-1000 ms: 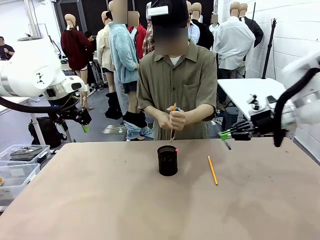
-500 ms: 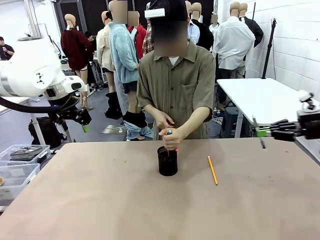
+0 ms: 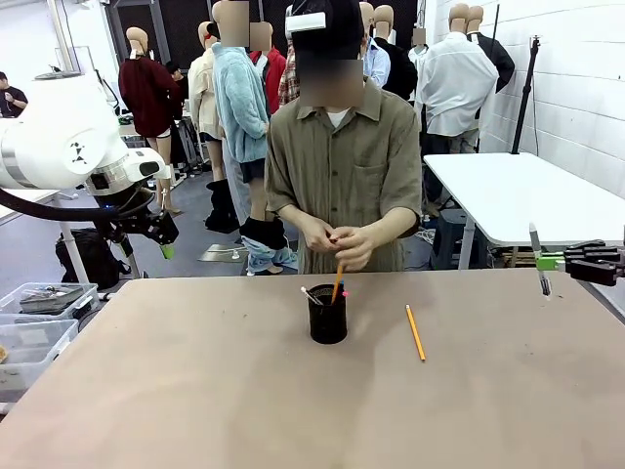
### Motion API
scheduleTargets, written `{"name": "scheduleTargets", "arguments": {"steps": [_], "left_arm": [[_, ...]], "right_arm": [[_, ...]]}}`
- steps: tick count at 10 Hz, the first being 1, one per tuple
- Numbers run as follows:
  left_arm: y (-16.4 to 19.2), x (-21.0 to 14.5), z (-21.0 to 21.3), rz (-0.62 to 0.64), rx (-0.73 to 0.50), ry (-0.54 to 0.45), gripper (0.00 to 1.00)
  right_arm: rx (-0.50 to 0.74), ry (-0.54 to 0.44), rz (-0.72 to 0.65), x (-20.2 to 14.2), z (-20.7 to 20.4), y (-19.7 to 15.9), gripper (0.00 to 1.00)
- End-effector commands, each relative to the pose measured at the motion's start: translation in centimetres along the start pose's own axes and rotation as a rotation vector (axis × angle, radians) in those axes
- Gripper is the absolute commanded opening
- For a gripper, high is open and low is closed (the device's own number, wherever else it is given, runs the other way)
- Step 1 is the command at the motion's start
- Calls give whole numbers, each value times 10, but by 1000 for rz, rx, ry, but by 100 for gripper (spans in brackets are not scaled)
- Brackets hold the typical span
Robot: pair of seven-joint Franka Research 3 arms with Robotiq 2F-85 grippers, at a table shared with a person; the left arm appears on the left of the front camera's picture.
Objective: Place the pens into the pen holder.
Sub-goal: Pick up a writing instrument from the table and place it into the Pen holder.
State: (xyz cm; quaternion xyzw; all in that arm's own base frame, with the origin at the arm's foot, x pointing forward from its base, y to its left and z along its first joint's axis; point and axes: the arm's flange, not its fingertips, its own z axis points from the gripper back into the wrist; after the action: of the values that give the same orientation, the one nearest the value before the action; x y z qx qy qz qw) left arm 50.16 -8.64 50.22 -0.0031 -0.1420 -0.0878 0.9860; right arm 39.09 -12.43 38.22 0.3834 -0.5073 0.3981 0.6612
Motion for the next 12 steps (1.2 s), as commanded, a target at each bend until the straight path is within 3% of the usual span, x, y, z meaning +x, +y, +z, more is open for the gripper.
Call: {"name": "scheduleTargets", "arguments": {"steps": [1, 5, 9, 12], "left_arm": [[2, -2, 0, -12, -7, -7, 96], [2, -2, 0, -12, -7, -7, 96], [2, -2, 0, -12, -7, -7, 96], [2, -2, 0, -12, -7, -7, 96]], "right_arm": [[40, -34, 53, 2, -19, 1, 0], [94, -48, 111, 39, -88, -2, 0], [176, -60, 147, 81, -198, -11, 0], [186, -37, 137, 92, -274, -7, 0]]}}
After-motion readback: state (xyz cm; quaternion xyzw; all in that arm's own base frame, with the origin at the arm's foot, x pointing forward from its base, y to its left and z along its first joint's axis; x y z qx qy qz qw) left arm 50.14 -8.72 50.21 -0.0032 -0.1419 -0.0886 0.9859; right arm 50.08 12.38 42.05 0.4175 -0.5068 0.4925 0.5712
